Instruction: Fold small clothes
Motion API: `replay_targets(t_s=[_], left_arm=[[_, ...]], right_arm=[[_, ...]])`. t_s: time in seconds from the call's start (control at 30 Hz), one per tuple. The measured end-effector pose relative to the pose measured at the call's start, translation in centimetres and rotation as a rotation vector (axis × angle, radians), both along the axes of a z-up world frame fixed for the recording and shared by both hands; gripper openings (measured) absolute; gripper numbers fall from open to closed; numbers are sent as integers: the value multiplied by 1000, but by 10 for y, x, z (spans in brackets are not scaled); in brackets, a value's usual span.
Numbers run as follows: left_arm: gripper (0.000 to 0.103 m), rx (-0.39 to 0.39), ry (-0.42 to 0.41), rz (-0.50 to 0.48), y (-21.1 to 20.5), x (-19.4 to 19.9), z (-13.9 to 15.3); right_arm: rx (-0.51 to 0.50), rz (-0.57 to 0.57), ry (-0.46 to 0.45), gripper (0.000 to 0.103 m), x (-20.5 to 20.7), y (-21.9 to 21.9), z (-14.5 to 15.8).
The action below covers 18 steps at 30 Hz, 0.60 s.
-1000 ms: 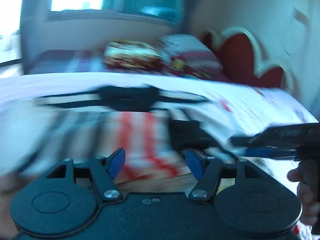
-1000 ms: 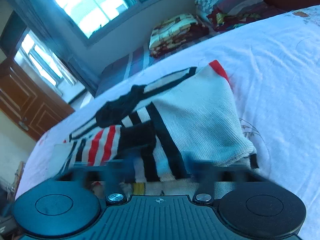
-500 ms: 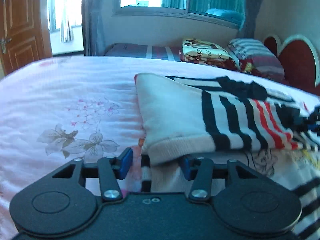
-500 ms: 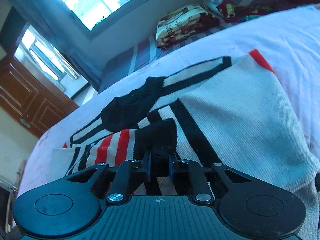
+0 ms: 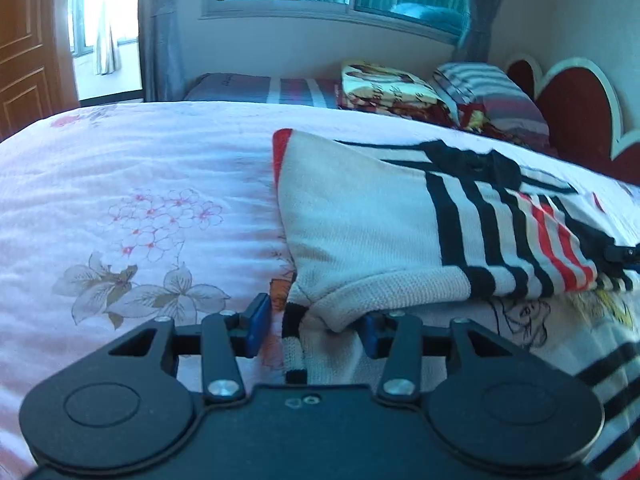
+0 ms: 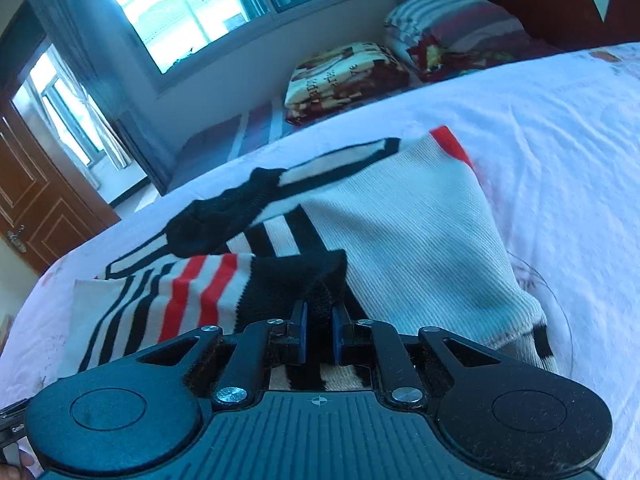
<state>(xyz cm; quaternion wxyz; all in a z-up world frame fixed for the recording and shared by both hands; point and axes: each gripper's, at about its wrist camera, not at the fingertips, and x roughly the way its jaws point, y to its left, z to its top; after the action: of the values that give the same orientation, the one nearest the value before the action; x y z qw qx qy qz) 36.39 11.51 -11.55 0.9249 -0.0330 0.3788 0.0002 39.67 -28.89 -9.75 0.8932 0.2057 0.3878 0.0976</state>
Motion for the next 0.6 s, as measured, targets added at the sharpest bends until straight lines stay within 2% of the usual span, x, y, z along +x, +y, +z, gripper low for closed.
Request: replay_targets(t_s=[0.1,0.23,0.33,0.37,0.43,0.47,0.5,0.6], left_arm=[[46,-11,-11,-45,7,-18,12],[46,-104,-97,-19,20,-37,39],[46,-129,-113,-54,6,-13,40],[47,-129,-88,-72,-1,-1,33],[50,-115,33,-93,-12,25,7],[50,-68,10,-98,-17,29,6],[50,-59,6,-103,-19,35,12],[54,-121,-90,-97,-10,55,33]], right_arm=[[-5,-20,-3,12,-8,-8,6],[-8,-8,-62,12,-12,-12,25],[-33,40,-68,12,0,4,24],[-49,51,-47,12,7,11,18],[-103,55,13,12,16,21,4],[-115,57,-2,12,15,23,5],[-127,60,-1,12,16,25,9],[-116,86,-85,12,18,30,22]])
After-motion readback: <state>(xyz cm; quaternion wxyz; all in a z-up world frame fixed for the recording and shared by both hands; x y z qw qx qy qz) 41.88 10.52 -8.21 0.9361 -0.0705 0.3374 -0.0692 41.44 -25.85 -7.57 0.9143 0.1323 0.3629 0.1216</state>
